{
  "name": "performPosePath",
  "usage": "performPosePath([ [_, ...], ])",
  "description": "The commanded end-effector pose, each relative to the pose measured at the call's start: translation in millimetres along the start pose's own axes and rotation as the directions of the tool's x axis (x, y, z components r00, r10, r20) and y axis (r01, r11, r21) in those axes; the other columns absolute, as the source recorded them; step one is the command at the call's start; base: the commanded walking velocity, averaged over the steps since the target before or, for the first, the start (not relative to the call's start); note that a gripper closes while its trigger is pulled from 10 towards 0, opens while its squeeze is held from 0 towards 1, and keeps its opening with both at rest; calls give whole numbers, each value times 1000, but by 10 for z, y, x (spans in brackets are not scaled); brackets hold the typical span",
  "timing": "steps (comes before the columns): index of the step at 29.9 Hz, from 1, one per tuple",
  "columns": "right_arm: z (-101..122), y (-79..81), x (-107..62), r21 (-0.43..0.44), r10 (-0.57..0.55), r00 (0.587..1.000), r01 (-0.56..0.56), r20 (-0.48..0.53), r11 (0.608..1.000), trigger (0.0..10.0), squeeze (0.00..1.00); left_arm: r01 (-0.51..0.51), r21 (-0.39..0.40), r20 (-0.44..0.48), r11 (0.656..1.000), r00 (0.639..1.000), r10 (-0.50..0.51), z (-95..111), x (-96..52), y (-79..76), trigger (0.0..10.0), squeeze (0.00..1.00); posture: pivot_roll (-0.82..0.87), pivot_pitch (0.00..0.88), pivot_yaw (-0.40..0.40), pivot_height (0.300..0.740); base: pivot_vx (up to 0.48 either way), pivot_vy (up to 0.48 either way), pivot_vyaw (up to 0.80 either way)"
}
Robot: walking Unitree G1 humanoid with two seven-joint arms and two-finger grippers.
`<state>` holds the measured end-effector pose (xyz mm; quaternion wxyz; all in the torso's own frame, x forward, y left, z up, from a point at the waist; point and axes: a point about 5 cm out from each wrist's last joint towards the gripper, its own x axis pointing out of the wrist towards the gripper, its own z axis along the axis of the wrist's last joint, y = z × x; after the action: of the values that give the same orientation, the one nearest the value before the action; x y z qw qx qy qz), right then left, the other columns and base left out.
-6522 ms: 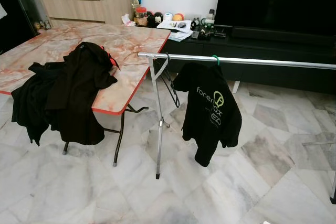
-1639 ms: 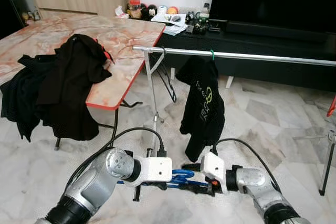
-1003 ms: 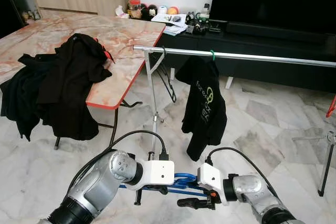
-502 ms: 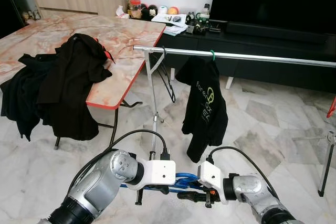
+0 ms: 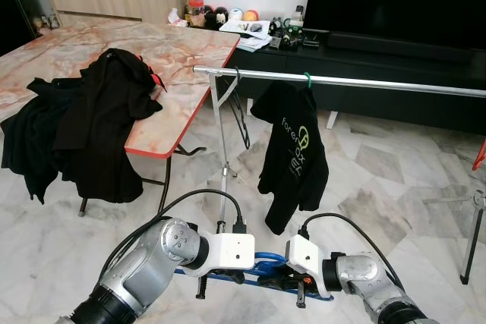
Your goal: Hang hanger
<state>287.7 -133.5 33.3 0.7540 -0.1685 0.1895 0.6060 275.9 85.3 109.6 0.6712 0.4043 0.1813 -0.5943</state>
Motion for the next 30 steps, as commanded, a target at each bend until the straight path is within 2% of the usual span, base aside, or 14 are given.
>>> performPosePath([
  [1,-25,53,74,17,14,1000,-14,-13,1000,0,0,-25,19,64,999,998,24,149,-31,50,10000,0,65,0,-56,740,0,0,0],
  [5,-29,70,90,24,24,1000,-24,-8,999,0,0,-19,19,92,1000,996,17,184,-40,42,10000,0,70,0,-56,740,0,0,0],
  [7,-33,81,97,23,32,999,-31,-9,999,0,0,4,-7,141,1000,990,-3,229,-66,29,10000,0,72,0,-56,740,0,0,0],
  [8,-35,87,102,20,35,999,-35,-12,999,0,0,18,-7,153,1000,988,-16,237,-75,17,10000,267,72,0,-56,740,0,0,0],
  [9,-36,90,105,18,38,999,-37,-14,999,0,0,27,-6,159,1000,987,-25,241,-81,9,10000,267,72,0,-56,740,0,0,0],
  [10,-44,103,114,8,45,999,-45,-26,999,0,0,46,0,167,999,985,-46,242,-95,-13,10000,1000,70,0,-55,740,0,0,0],
  [13,-59,116,117,-16,61,997,-62,-56,998,0,0,82,-4,173,997,982,-80,223,-124,-51,10000,1000,70,0,-55,740,0,0,0],
  [19,-142,154,92,3,69,993,-69,-92,998,0,0,57,-42,135,997,990,-50,91,-234,32,10000,1000,67,0,-56,740,0,0,0],
  [25,-304,183,10,36,24,986,-19,-162,999,0,0,53,-75,66,996,997,-48,-83,-362,29,10000,1000,69,0,-60,740,0,0,0],
  [28,-431,194,-67,75,-39,978,56,-207,996,0,0,38,-96,-12,995,999,-39,-251,-431,0,10000,1000,74,0,-59,740,0,0,0],
  [29,-514,201,-106,97,-93,965,120,-244,988,0,0,25,-123,-61,992,998,-32,-381,-457,-34,10000,1000,74,0,-58,740,0,0,0],
  [30,-634,218,-163,135,-180,940,226,-289,965,0,0,-6,-174,-129,985,991,-17,-588,-483,-102,10000,1000,74,0,-58,740,0,0,0],
])
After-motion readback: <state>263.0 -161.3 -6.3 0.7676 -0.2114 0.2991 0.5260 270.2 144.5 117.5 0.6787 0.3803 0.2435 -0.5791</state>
